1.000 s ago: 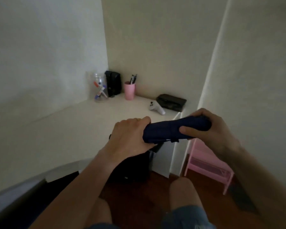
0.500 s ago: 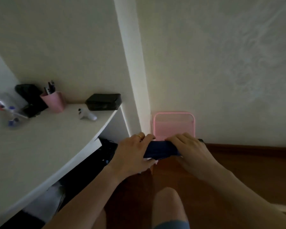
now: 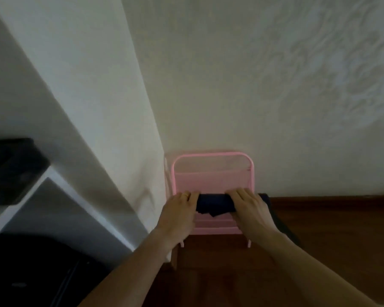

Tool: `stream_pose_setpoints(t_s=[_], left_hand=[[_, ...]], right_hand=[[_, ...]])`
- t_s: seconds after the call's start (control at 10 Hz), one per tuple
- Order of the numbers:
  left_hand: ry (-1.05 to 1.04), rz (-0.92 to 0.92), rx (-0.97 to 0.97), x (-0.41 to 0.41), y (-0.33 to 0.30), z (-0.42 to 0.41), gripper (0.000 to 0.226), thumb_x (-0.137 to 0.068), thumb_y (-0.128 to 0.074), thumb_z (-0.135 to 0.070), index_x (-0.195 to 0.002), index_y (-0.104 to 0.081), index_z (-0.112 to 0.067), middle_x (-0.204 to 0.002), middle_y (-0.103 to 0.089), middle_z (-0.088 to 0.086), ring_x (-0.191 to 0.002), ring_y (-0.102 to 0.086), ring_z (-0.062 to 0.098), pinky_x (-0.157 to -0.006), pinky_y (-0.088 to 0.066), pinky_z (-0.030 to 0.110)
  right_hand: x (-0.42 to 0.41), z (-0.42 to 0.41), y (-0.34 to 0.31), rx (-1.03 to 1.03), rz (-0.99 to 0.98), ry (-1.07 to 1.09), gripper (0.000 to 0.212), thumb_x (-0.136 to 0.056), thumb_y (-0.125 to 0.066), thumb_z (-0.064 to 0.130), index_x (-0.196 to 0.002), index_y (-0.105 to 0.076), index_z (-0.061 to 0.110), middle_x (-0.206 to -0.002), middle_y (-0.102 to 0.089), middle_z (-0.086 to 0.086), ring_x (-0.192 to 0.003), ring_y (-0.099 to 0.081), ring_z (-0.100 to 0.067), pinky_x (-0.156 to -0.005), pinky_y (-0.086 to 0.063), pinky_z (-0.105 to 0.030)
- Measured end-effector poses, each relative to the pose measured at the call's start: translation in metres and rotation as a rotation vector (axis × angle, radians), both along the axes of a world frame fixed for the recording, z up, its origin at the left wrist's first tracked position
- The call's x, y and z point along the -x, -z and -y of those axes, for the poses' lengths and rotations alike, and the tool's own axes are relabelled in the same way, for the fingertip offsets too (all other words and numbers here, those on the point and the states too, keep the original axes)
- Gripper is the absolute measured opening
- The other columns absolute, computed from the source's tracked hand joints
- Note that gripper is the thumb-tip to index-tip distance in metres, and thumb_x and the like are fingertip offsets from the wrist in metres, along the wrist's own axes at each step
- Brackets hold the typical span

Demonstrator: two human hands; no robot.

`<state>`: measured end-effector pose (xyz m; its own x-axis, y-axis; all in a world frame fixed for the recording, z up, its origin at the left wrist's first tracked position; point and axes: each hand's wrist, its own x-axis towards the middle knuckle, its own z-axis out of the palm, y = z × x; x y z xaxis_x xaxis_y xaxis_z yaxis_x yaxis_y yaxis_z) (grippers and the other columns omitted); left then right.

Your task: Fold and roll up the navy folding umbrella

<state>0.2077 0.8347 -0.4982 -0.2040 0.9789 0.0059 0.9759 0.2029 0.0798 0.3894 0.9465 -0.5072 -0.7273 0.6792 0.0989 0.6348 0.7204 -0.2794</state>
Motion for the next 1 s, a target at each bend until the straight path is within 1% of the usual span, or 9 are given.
stream_pose_setpoints(t_s=[0.2,0.3,0.4,0.5,0.6,0.7,0.8,0.9,1.0], left_hand=[[-0.048,-0.069,0.106,0.068,0.135,-0.114,0.062,-0.089,-0.059,-0.006,-0.147,-0.039,-0.014,-0.127,-0.060,0.009,-0.110,-0.059,0.028,-0.094,-0.046,0.038],[-0.074,0.024,0.125,0.083,0.193,-0.139,0.060,-0.090,-0.060,-0.005,-0.146,-0.041,-0.017,-0.127,-0.059,0.008,-0.113,-0.057,0.027,-0.093,-0.051,0.039],[-0.096,0.201,0.085,0.085,0.227,-0.147,0.037,-0.100,-0.047,-0.027,-0.137,-0.048,-0.027,-0.120,-0.059,0.004,-0.111,-0.057,0.027,-0.090,-0.053,0.045],[-0.088,0.220,0.078,0.081,0.248,-0.144,0.039,-0.103,-0.033,-0.050,-0.128,-0.056,-0.029,-0.121,-0.058,0.000,-0.112,-0.057,0.024,-0.093,-0.051,0.041],[0.015,0.037,0.081,0.079,0.257,-0.140,0.077,-0.098,0.008,-0.058,-0.117,-0.060,-0.029,-0.110,-0.061,-0.003,-0.105,-0.061,0.021,-0.075,-0.041,0.034],[0.059,-0.057,0.125,0.080,0.259,-0.139,0.099,-0.089,0.031,-0.055,-0.117,-0.061,-0.030,-0.104,-0.062,-0.004,-0.101,-0.061,0.021,-0.073,-0.035,0.036],[-0.058,-0.007,0.148,0.073,0.241,-0.137,0.065,-0.101,-0.008,-0.057,-0.110,-0.064,-0.024,-0.109,-0.066,0.002,-0.101,-0.065,0.026,-0.089,-0.047,0.042],[-0.127,0.016,0.134,0.058,0.202,-0.121,0.045,-0.104,-0.032,-0.050,-0.123,-0.059,-0.020,-0.122,-0.064,0.007,-0.113,-0.060,0.030,-0.101,-0.045,0.046],[-0.105,0.006,0.105,0.041,0.156,-0.094,0.042,-0.102,-0.038,-0.047,-0.125,-0.058,-0.018,-0.122,-0.064,0.008,-0.113,-0.061,0.031,-0.097,-0.047,0.045]], right_hand=[[0.081,-0.120,0.127,0.089,0.128,-0.053,0.038,-0.092,-0.062,0.016,-0.128,-0.056,0.021,-0.122,-0.062,0.000,-0.110,-0.056,-0.020,-0.092,-0.048,-0.034],[0.098,-0.149,0.179,0.172,0.168,-0.090,0.033,-0.089,-0.061,0.020,-0.122,-0.061,0.024,-0.114,-0.068,0.000,-0.101,-0.061,-0.021,-0.085,-0.054,-0.041],[0.111,-0.170,0.208,0.223,0.213,-0.137,0.032,-0.087,-0.058,0.021,-0.117,-0.068,0.026,-0.104,-0.073,0.000,-0.088,-0.065,-0.020,-0.076,-0.059,-0.043],[0.113,-0.179,0.228,0.389,0.237,-0.153,0.031,-0.092,-0.049,0.020,-0.115,-0.070,0.024,-0.103,-0.073,-0.002,-0.086,-0.066,-0.019,-0.080,-0.059,-0.042],[0.102,-0.173,0.239,0.421,0.186,-0.117,0.026,-0.096,-0.046,0.040,-0.103,-0.068,0.028,-0.092,-0.072,0.005,-0.076,-0.066,-0.010,-0.076,-0.060,-0.037],[0.095,-0.164,0.231,0.322,0.191,-0.091,0.029,-0.096,-0.050,0.052,-0.097,-0.069,0.030,-0.088,-0.068,0.011,-0.072,-0.062,-0.003,-0.072,-0.058,-0.029],[0.097,-0.152,0.215,0.238,0.252,-0.081,0.031,-0.099,-0.049,0.047,-0.093,-0.069,0.024,-0.081,-0.061,0.010,-0.069,-0.059,-0.006,-0.071,-0.057,-0.030],[0.096,-0.124,0.182,0.115,0.282,-0.010,0.021,-0.097,-0.053,0.038,-0.098,-0.067,0.022,-0.087,-0.062,0.004,-0.075,-0.060,-0.013,-0.073,-0.058,-0.035],[0.085,-0.088,0.142,0.105,0.225,0.079,0.008,-0.093,-0.060,0.030,-0.091,-0.064,0.023,-0.083,-0.062,0.004,-0.072,-0.060,-0.013,-0.070,-0.059,-0.034]])
